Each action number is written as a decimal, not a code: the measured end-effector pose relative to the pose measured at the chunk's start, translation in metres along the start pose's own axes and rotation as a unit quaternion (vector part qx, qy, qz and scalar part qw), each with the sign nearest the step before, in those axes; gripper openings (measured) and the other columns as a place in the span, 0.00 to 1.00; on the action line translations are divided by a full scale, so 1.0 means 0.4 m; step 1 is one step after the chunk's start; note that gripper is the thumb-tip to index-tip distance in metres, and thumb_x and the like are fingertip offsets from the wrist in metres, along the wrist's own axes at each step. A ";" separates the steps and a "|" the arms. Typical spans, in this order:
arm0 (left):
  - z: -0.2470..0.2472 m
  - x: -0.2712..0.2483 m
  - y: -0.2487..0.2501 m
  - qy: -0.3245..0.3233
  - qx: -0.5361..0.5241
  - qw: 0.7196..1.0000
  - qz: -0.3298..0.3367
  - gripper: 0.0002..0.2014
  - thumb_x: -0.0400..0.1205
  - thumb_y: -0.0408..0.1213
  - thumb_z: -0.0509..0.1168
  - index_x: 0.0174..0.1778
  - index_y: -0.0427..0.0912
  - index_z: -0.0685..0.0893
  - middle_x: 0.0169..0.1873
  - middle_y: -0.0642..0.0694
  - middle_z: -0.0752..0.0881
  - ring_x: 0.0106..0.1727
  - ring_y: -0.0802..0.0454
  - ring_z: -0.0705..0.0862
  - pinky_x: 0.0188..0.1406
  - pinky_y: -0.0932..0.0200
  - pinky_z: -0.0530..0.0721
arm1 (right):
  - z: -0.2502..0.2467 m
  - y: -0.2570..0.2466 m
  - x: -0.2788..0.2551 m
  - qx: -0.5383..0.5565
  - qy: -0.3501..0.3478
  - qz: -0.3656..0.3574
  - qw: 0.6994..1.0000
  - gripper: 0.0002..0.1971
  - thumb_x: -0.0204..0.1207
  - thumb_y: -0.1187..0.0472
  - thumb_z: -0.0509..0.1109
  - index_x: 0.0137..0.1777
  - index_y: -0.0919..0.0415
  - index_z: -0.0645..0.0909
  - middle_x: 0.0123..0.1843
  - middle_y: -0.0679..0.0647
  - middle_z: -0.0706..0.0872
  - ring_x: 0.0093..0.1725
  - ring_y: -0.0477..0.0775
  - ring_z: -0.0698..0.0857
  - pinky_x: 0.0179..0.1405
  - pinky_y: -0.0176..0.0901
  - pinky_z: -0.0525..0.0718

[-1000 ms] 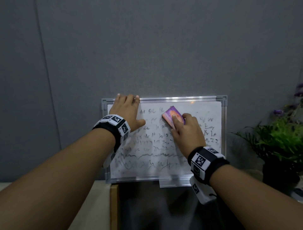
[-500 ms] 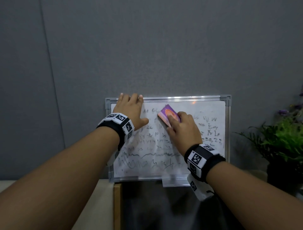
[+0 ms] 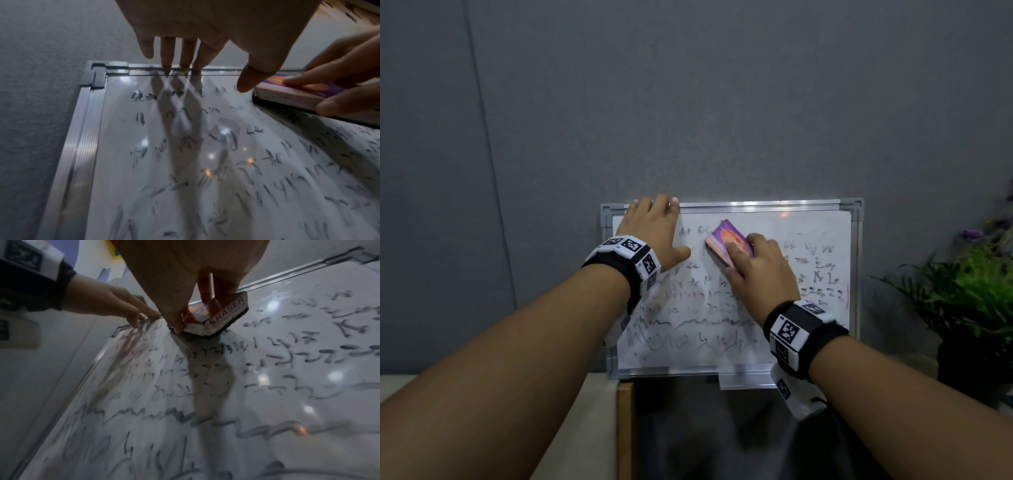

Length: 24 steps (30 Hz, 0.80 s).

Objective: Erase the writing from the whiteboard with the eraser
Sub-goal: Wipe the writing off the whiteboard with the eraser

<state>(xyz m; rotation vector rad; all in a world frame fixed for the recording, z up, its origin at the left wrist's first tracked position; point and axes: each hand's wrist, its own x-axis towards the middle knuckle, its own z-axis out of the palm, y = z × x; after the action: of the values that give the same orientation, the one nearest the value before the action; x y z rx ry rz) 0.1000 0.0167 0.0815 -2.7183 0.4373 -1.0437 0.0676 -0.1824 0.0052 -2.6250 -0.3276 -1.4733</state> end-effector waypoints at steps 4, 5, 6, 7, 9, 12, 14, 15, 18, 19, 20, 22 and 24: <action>0.005 0.004 -0.008 0.000 0.006 1.000 0.001 0.47 0.74 0.63 0.59 0.84 0.42 0.53 0.73 0.45 0.66 0.73 0.41 0.65 0.80 0.42 0.56 | -0.005 0.021 -0.015 -0.007 0.021 0.004 1.000 0.21 0.67 0.60 0.77 0.62 0.61 0.83 0.55 0.64 0.81 0.46 0.65 0.78 0.33 0.47 0.77; 0.006 0.004 -0.007 0.000 0.003 1.000 0.000 0.46 0.74 0.63 0.59 0.84 0.42 0.52 0.74 0.44 0.66 0.74 0.41 0.65 0.81 0.42 0.54 | -0.008 0.024 -0.013 -0.007 0.026 0.008 1.000 0.21 0.67 0.60 0.78 0.61 0.61 0.83 0.55 0.64 0.81 0.46 0.65 0.78 0.32 0.46 0.75; 0.004 0.004 -0.007 0.000 -0.001 1.000 -0.002 0.46 0.74 0.62 0.59 0.84 0.43 0.52 0.76 0.44 0.65 0.76 0.41 0.64 0.81 0.41 0.52 | -0.010 0.027 -0.009 -0.007 0.028 0.012 1.000 0.21 0.67 0.60 0.77 0.61 0.62 0.83 0.54 0.64 0.81 0.46 0.65 0.78 0.32 0.45 0.72; 0.003 0.002 -0.007 -0.001 -0.008 1.000 -0.007 0.46 0.74 0.62 0.60 0.84 0.43 0.52 0.77 0.44 0.64 0.77 0.41 0.62 0.82 0.41 0.49 | -0.013 0.027 -0.006 -0.009 0.027 0.014 1.000 0.21 0.67 0.60 0.77 0.61 0.62 0.83 0.54 0.64 0.81 0.45 0.65 0.78 0.32 0.44 0.70; 0.004 -0.005 -0.015 -0.004 -0.021 0.999 -0.029 0.46 0.74 0.62 0.60 0.84 0.42 0.52 0.79 0.43 0.61 0.80 0.41 0.59 0.82 0.40 0.45 | -0.015 0.026 -0.003 -0.014 0.022 0.014 1.000 0.21 0.68 0.59 0.77 0.62 0.61 0.83 0.54 0.63 0.81 0.46 0.64 0.78 0.33 0.43 0.68; 0.012 -0.024 -0.049 0.000 -0.028 0.997 -0.073 0.47 0.73 0.64 0.60 0.83 0.41 0.53 0.78 0.40 0.60 0.81 0.38 0.54 0.82 0.39 0.45 | -0.016 0.024 -0.005 -0.014 0.017 0.014 1.000 0.21 0.69 0.59 0.76 0.62 0.61 0.82 0.55 0.63 0.81 0.47 0.64 0.78 0.33 0.44 0.73; 0.018 -0.038 -0.070 0.000 -0.029 0.996 -0.085 0.47 0.73 0.63 0.61 0.83 0.42 0.53 0.77 0.39 0.62 0.81 0.38 0.55 0.82 0.39 0.47 | -0.019 0.021 -0.006 -0.009 0.019 0.020 1.000 0.21 0.68 0.60 0.77 0.62 0.62 0.83 0.55 0.64 0.81 0.47 0.64 0.78 0.33 0.47 0.77; 0.021 -0.044 -0.076 -0.002 -0.031 0.996 -0.085 0.47 0.74 0.63 0.61 0.83 0.42 0.53 0.77 0.39 0.62 0.81 0.38 0.56 0.82 0.40 0.48 | -0.020 0.019 -0.006 -0.008 0.021 0.021 1.000 0.21 0.68 0.60 0.77 0.61 0.62 0.83 0.54 0.64 0.81 0.46 0.65 0.78 0.32 0.47 0.77; 0.028 -0.050 -0.082 -0.002 -0.036 0.996 -0.078 0.46 0.75 0.61 0.61 0.83 0.41 0.51 0.79 0.39 0.60 0.81 0.38 0.56 0.82 0.41 0.50 | -0.018 0.015 -0.002 -0.007 0.023 0.023 0.999 0.21 0.68 0.60 0.76 0.62 0.62 0.82 0.54 0.64 0.81 0.47 0.64 0.78 0.32 0.46 0.75; 0.029 -0.048 -0.083 -0.003 -0.039 0.996 -0.076 0.46 0.75 0.62 0.61 0.83 0.41 0.51 0.79 0.39 0.60 0.81 0.38 0.56 0.82 0.41 0.50 | -0.016 0.013 0.001 -0.006 0.021 0.026 0.999 0.21 0.69 0.60 0.76 0.62 0.62 0.82 0.55 0.64 0.81 0.47 0.64 0.77 0.33 0.46 0.75; 0.029 -0.045 -0.084 -0.005 -0.041 0.996 -0.075 0.46 0.75 0.62 0.61 0.83 0.41 0.51 0.79 0.39 0.60 0.81 0.38 0.56 0.82 0.41 0.50 | -0.014 0.012 0.003 -0.001 0.021 0.030 0.999 0.21 0.69 0.60 0.76 0.63 0.62 0.81 0.56 0.64 0.81 0.48 0.64 0.77 0.34 0.47 0.76; 0.029 -0.043 -0.088 -0.009 -0.038 0.997 -0.074 0.47 0.75 0.62 0.61 0.84 0.41 0.51 0.79 0.39 0.60 0.81 0.39 0.56 0.82 0.41 0.51 | -0.008 0.005 0.007 0.013 0.016 0.036 0.999 0.21 0.70 0.60 0.75 0.64 0.62 0.81 0.57 0.64 0.80 0.49 0.64 0.77 0.35 0.47 0.76; 0.032 -0.042 -0.093 -0.010 -0.032 0.997 -0.069 0.47 0.75 0.62 0.60 0.84 0.42 0.50 0.79 0.40 0.60 0.81 0.39 0.56 0.82 0.41 0.50 | -0.004 0.000 0.005 0.019 0.008 0.031 0.999 0.21 0.70 0.59 0.75 0.64 0.61 0.81 0.57 0.63 0.80 0.49 0.64 0.77 0.35 0.46 0.75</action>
<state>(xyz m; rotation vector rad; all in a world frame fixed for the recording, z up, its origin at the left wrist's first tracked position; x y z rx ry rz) 0.1043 0.0583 0.0721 -2.8479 0.2882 -1.0508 0.0674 -0.1825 0.0075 -2.5680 -0.2670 -1.4531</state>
